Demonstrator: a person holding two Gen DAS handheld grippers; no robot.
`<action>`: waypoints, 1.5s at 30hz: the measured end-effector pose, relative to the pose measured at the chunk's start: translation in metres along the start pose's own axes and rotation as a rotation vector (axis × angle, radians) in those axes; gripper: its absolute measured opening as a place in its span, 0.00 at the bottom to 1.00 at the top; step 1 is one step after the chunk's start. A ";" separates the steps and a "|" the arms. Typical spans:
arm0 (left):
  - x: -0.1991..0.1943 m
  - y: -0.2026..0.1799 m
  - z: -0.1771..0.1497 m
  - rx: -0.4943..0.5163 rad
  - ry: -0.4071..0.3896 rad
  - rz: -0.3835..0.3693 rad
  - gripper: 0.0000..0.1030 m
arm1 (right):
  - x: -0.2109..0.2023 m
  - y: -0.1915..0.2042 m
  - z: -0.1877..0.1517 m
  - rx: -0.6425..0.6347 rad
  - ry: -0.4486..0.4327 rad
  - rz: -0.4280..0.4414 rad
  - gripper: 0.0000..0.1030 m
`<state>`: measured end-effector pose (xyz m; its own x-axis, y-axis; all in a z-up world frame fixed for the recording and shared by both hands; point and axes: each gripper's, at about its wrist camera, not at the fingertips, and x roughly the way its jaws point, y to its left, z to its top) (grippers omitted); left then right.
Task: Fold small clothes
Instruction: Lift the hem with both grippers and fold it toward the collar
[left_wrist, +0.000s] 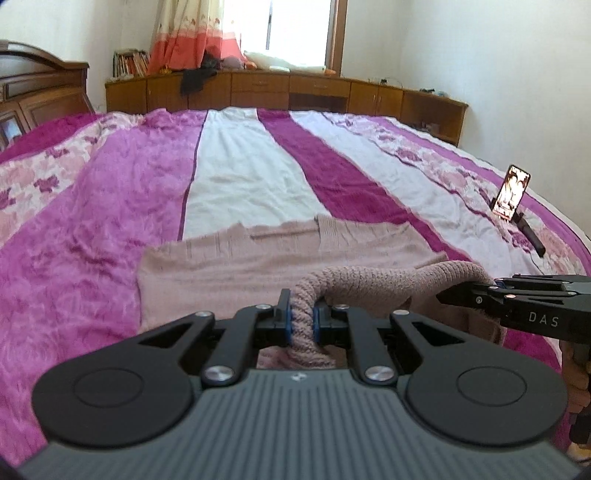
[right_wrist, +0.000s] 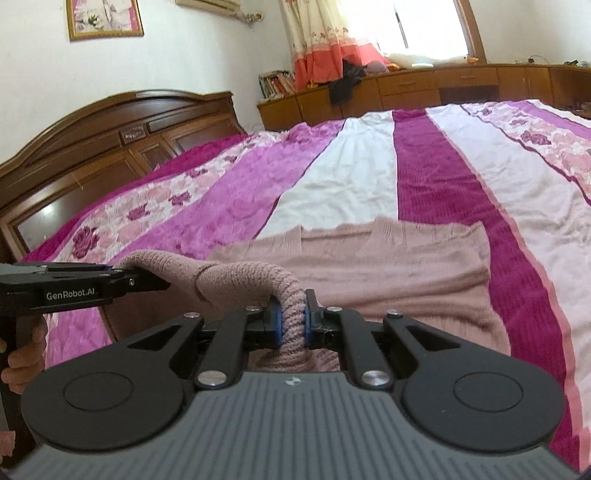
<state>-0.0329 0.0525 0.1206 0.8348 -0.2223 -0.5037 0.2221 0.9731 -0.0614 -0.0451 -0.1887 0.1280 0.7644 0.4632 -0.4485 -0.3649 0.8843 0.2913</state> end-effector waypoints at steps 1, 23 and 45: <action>0.001 0.000 0.003 0.007 -0.011 0.005 0.12 | 0.002 0.000 0.005 0.000 -0.009 0.001 0.11; 0.122 0.044 0.060 -0.002 -0.035 0.106 0.12 | 0.157 -0.014 0.087 -0.109 -0.046 -0.103 0.11; 0.240 0.065 0.013 -0.007 0.140 0.138 0.14 | 0.275 -0.066 0.023 0.026 0.107 -0.157 0.13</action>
<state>0.1887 0.0620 0.0072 0.7789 -0.0763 -0.6224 0.1060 0.9943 0.0108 0.2015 -0.1213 0.0050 0.7492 0.3244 -0.5775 -0.2303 0.9450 0.2321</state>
